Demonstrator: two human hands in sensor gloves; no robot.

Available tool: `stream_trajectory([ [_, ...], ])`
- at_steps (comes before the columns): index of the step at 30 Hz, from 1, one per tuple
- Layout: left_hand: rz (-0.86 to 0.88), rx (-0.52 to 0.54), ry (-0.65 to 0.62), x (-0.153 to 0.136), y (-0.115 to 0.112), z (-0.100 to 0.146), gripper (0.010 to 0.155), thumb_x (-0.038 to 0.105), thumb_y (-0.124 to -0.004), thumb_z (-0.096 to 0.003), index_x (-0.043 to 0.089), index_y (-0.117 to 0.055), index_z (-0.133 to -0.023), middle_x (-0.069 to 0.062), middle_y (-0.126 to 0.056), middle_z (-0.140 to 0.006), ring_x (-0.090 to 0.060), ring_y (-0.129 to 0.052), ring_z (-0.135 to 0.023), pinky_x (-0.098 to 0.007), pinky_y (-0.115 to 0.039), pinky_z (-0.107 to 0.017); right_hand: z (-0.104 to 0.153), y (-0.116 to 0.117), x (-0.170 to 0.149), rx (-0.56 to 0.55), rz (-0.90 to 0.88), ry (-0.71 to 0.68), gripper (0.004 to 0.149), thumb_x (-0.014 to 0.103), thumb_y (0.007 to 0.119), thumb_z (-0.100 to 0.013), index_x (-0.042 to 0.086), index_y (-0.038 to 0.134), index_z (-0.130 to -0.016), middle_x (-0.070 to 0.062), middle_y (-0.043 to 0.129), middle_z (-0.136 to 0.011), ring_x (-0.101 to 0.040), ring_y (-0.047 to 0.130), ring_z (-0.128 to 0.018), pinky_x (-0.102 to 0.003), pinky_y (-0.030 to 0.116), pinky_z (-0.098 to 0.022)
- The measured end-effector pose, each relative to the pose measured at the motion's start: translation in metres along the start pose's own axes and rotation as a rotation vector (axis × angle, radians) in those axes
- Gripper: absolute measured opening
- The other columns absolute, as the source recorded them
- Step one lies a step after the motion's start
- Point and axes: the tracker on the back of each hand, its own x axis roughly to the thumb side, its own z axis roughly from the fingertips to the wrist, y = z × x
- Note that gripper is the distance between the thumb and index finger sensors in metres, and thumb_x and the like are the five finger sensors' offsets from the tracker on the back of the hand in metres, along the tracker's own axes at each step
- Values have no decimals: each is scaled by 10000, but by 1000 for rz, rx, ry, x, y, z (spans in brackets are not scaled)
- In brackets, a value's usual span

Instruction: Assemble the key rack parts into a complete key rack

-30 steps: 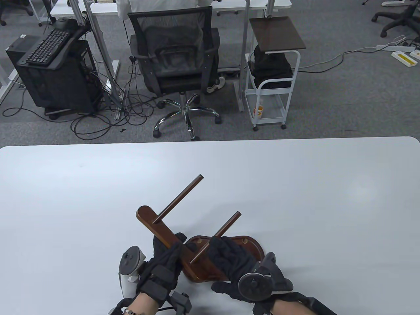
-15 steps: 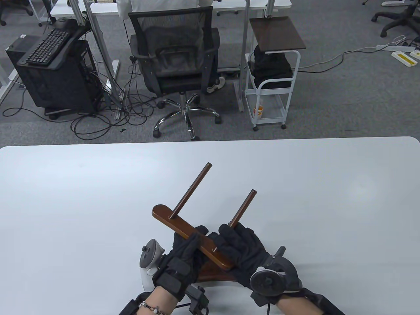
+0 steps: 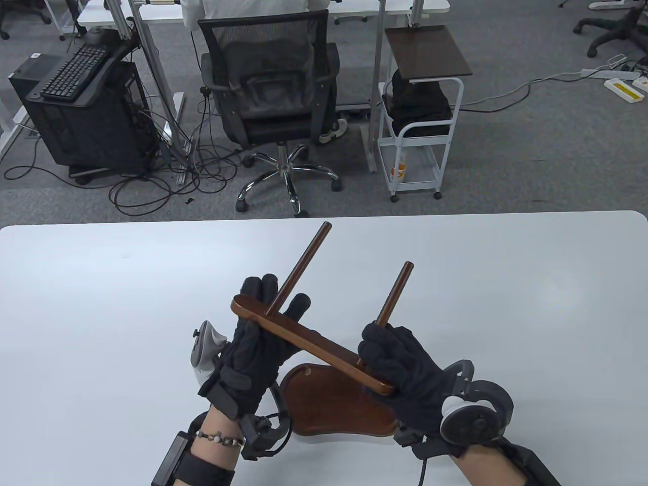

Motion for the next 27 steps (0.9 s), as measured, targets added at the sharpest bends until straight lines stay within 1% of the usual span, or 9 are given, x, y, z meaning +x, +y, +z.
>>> stream_trajectory([
  [3,-126,5,11,10,5,2,745,718,-606,-548,456,-245,-1145,183,-213,-1312,-291,-533,-1214,-682,-547,-799,-4,-7,-7,15,-119,45,568,408,673,-524,249,569,-1060,-38,552,-1174,-449,748,-909,-692,566,-654],
  [7,-345,94,65,17,8,4,658,695,-584,-567,402,-410,-1130,124,-388,-1293,-279,-672,-1135,-633,-613,-776,-6,-17,-18,-14,-238,131,559,417,664,-531,198,620,-1044,-91,638,-1139,-436,811,-817,-654,629,-630],
  [11,-441,146,121,22,7,2,616,630,-599,-583,317,-514,-1107,-5,-516,-1233,-239,-894,-936,-488,-772,-689,-12,-27,-32,-6,-364,242,551,419,666,-543,145,649,-1020,-146,705,-1092,-443,816,-731,-626,669,-596],
  [13,-518,180,155,26,6,3,602,600,-617,-585,289,-548,-1095,-29,-585,-1200,-240,-930,-884,-476,-792,-658,-16,-34,-38,25,-377,342,554,434,659,-552,132,655,-1016,-161,730,-1070,-445,797,-720,-632,670,-575],
  [15,-625,180,159,28,6,3,596,604,-606,-587,278,-568,-1084,-42,-651,-1166,-223,-961,-839,-457,-817,-628,-20,-39,-42,45,-390,359,558,446,668,-552,118,680,-1004,-169,770,-1039,-442,799,-696,-625,686,-551],
  [18,-656,185,176,31,3,3,584,591,-632,-584,253,-620,-1060,-80,-733,-1110,-211,-989,-783,-454,-826,-601,-18,-42,-50,82,-428,416,570,462,659,-561,107,686,-1006,-175,794,-1017,-445,781,-718,-629,675,-559],
  [20,-716,163,199,31,2,2,577,590,-638,-585,247,-635,-1049,-94,-772,-1080,-200,-1000,-757,-450,-831,-595,-12,-39,-58,66,-458,443,597,466,655,-564,85,664,-1024,-167,813,-1000,-458,769,-743,-641,659,-570],
  [23,-743,141,242,26,4,1,577,590,-647,-584,234,-647,-1039,-110,-805,-1050,-184,-1011,-726,-448,-835,-588,-2,-35,-70,66,-511,512,621,474,642,-569,60,646,-1032,-164,836,-976,-511,701,-891,-711,570,-605],
  [27,-710,162,287,16,10,3,569,575,-658,-588,216,-664,-1030,-127,-819,-1032,-178,-1015,-707,-445,-837,-582,8,-22,-83,61,-611,564,616,461,643,-573,47,636,-1029,-181,822,-971,-484,803,-821,-660,629,-598],
])
